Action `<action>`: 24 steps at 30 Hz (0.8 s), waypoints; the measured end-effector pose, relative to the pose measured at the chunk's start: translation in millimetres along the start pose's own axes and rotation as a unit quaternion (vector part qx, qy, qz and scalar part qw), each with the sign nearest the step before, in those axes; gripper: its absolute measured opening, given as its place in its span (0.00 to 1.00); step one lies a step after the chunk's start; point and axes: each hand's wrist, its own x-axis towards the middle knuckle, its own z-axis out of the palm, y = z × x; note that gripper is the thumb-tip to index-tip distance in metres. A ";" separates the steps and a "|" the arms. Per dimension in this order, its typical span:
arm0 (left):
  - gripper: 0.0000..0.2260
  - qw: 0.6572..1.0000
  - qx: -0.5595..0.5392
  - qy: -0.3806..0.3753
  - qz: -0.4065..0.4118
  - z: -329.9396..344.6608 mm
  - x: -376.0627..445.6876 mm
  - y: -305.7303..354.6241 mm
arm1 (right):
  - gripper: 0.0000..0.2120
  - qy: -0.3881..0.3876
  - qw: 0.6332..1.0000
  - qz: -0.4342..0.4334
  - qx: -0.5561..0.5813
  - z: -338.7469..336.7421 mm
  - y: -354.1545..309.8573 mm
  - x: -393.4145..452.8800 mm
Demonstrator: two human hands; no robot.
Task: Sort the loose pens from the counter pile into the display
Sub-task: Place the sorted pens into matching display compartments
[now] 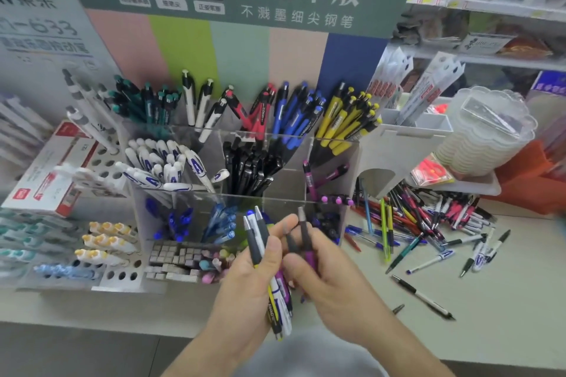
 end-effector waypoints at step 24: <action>0.04 0.886 0.432 -0.131 0.108 -0.8 24.1 44.9 | 0.11 -0.226 0.955 0.109 -0.158 -61.7 -46.7 -11.0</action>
